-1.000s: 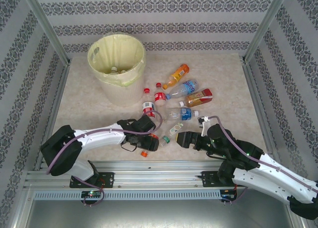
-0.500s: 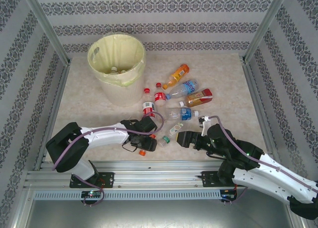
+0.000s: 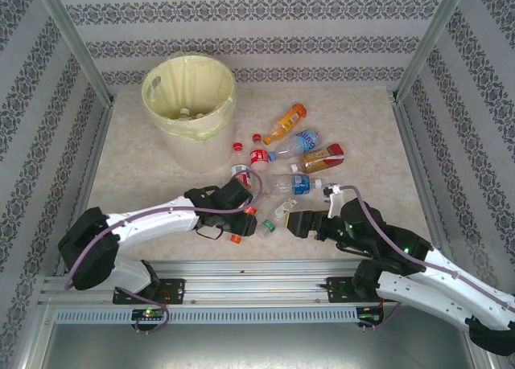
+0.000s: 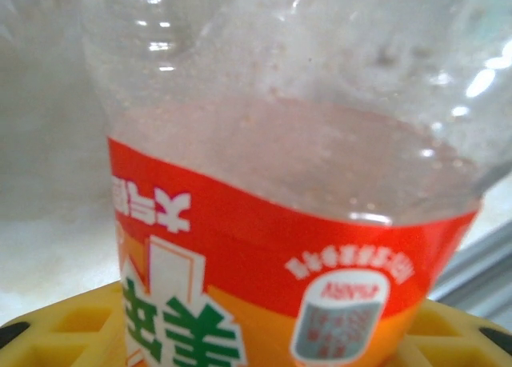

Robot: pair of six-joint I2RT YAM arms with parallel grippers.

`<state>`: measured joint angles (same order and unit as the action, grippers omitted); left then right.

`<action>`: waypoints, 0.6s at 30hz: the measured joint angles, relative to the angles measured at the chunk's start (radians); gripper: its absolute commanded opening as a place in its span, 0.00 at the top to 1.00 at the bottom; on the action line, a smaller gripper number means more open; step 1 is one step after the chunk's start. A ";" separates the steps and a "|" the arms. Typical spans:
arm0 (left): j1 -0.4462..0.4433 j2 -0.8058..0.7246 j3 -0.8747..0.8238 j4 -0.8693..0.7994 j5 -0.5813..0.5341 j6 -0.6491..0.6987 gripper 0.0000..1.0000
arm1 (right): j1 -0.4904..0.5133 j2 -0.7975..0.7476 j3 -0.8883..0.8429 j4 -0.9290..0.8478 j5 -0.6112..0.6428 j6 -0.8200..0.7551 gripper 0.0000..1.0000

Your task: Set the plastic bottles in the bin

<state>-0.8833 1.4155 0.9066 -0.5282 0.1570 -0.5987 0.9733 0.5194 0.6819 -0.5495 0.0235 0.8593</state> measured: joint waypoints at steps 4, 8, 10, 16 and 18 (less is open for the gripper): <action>0.009 -0.049 0.100 -0.058 0.002 0.030 0.50 | 0.000 0.018 0.116 0.002 0.024 -0.075 0.04; 0.029 -0.065 0.219 -0.135 0.003 0.068 0.50 | -0.001 0.063 0.243 0.005 0.044 -0.153 0.04; 0.042 -0.066 0.278 -0.174 0.000 0.084 0.50 | -0.001 0.088 0.293 0.006 0.048 -0.185 0.04; 0.109 -0.064 0.480 -0.288 -0.004 0.148 0.49 | -0.001 0.151 0.400 0.008 0.055 -0.265 0.04; 0.143 -0.059 0.557 -0.325 -0.007 0.174 0.49 | -0.001 0.169 0.431 0.009 0.058 -0.287 0.04</action>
<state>-0.7399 1.3563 1.4639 -0.8536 0.1501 -0.4248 0.9722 0.6884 1.1130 -0.5407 0.0818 0.5720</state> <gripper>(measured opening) 0.511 0.961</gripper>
